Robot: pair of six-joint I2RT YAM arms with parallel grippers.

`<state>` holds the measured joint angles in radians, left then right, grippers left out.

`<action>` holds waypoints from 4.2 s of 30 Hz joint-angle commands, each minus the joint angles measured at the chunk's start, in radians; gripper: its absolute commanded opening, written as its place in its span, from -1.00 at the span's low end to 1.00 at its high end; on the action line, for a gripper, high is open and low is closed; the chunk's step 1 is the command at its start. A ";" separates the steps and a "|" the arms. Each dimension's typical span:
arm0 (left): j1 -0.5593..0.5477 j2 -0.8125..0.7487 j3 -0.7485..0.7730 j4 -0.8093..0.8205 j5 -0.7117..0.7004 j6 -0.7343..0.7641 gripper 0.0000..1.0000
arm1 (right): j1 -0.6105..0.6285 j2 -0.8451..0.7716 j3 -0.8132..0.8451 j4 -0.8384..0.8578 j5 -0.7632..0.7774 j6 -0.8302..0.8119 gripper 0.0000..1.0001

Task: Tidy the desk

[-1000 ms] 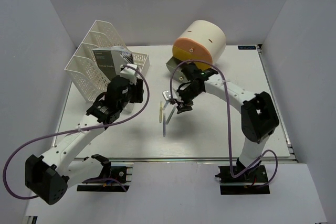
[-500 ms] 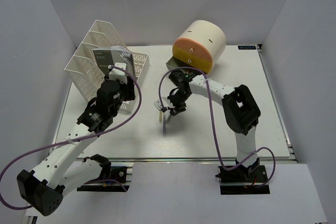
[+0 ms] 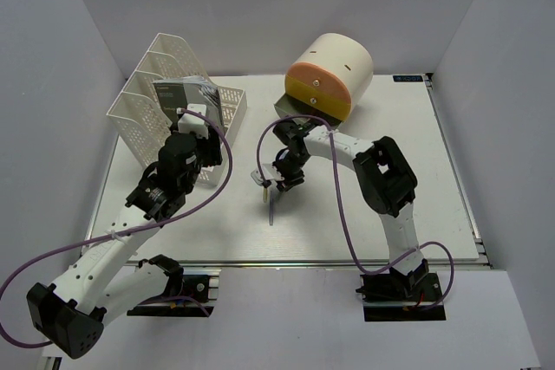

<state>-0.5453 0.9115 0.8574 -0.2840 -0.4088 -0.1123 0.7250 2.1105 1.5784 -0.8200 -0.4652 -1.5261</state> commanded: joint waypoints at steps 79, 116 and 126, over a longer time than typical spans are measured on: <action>-0.021 0.409 -0.021 0.112 0.462 -0.160 0.13 | -0.329 -0.407 -0.046 0.481 0.084 1.127 -0.41; -0.058 0.937 0.410 -0.150 0.285 -0.363 -0.07 | -0.590 -1.021 -0.687 0.653 -0.467 1.388 -0.81; -0.087 1.003 0.463 -0.187 0.234 -0.382 -0.07 | -0.624 -1.023 -0.692 0.657 -0.480 1.393 -0.81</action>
<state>-0.6140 1.9118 1.2713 -0.4561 -0.1421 -0.4801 0.1120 1.0885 0.8860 -0.1799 -0.9203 -0.1337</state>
